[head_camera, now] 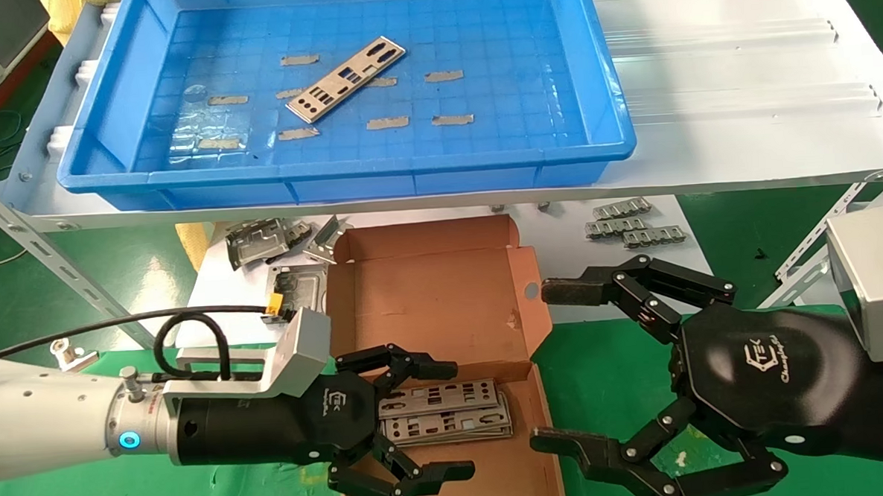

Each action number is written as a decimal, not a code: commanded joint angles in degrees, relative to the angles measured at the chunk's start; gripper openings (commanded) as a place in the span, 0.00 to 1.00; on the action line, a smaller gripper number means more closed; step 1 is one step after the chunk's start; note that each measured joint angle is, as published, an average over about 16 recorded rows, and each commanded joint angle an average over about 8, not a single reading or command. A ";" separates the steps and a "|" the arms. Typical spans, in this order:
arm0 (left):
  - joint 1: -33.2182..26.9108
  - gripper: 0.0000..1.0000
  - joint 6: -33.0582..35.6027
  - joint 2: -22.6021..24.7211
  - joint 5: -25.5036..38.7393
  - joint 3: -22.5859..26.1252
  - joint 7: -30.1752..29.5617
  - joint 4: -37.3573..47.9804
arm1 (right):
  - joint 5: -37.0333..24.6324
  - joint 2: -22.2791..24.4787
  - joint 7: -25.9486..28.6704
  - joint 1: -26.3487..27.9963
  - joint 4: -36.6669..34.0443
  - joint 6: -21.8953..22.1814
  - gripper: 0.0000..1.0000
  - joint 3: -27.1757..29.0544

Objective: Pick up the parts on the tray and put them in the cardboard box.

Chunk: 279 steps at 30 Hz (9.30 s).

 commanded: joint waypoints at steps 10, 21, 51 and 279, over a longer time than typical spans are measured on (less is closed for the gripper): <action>1.06 1.00 -0.56 -1.59 -0.04 -2.09 -1.38 -2.85 | 0.00 0.00 0.00 0.00 0.00 0.00 1.00 0.00; 4.46 1.00 -1.78 -6.47 -1.47 -7.40 -5.34 -11.72 | 0.00 0.00 0.00 0.00 0.00 -0.01 1.00 0.00; 13.72 1.00 -5.10 -19.77 -5.33 -21.86 -16.10 -35.86 | 0.00 0.00 0.00 0.00 -0.01 0.00 1.00 0.00; 18.14 1.00 -6.69 -26.11 -7.18 -28.75 -21.22 -47.33 | 0.01 0.00 -0.01 -0.01 -0.02 0.01 1.00 0.00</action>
